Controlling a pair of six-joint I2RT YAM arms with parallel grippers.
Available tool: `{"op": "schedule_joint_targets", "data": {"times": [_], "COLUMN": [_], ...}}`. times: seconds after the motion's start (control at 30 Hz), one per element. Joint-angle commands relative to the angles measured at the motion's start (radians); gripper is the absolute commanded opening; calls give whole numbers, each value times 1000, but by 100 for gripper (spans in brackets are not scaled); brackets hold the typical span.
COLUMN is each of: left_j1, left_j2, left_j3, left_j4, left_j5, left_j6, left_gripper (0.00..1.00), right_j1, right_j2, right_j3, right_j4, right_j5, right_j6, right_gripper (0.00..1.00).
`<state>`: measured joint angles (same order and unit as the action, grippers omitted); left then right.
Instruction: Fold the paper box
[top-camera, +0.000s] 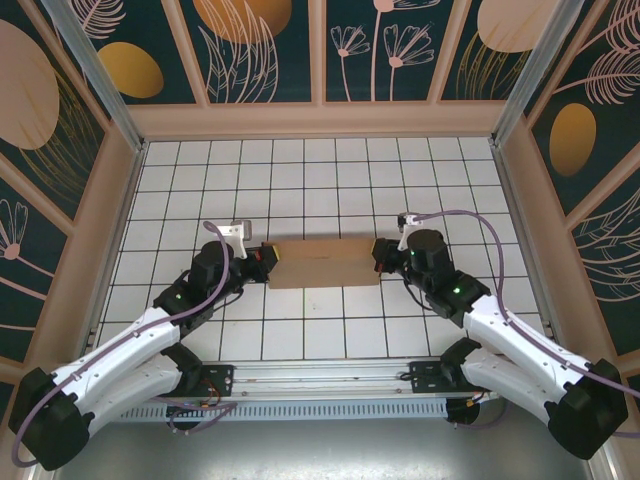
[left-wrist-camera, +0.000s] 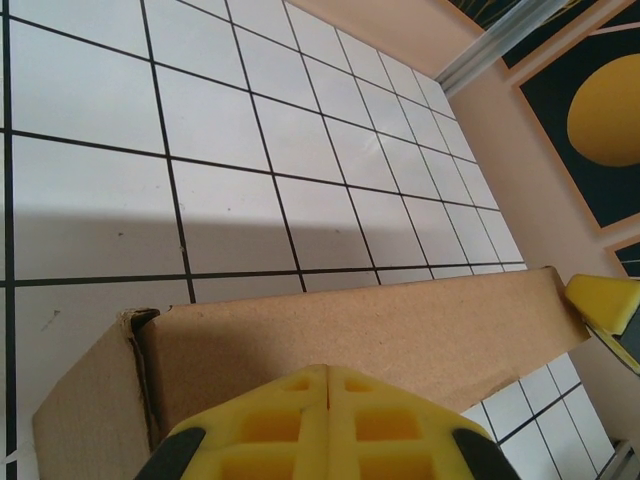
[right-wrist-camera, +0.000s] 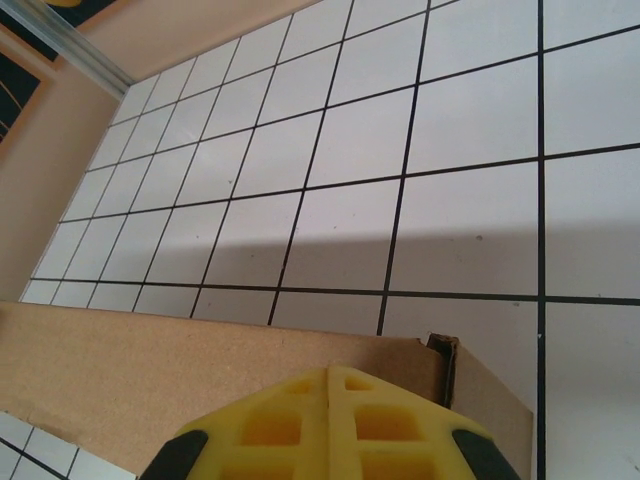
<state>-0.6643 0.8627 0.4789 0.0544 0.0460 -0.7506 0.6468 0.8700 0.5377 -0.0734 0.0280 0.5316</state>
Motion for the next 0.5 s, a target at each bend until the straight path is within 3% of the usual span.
{"op": "schedule_joint_targets", "data": {"times": [0.0, 0.3, 0.47], "left_j1": [0, 0, 1], "left_j2": [52, 4, -53], "left_j3": [-48, 6, 116], "left_j4": [-221, -226, -267], "left_j5": [-35, -44, -97], "left_j6": [-20, -10, 89], "left_gripper": [0, 0, 19], "right_j1": [-14, -13, -14], "right_j2": [32, -30, -37], "right_j3": [-92, 12, 123], "right_j4": [-155, -146, -213], "right_j5": [15, -8, -31], "right_j6": [80, -31, -99], "right_gripper": [0, 5, 11]}}
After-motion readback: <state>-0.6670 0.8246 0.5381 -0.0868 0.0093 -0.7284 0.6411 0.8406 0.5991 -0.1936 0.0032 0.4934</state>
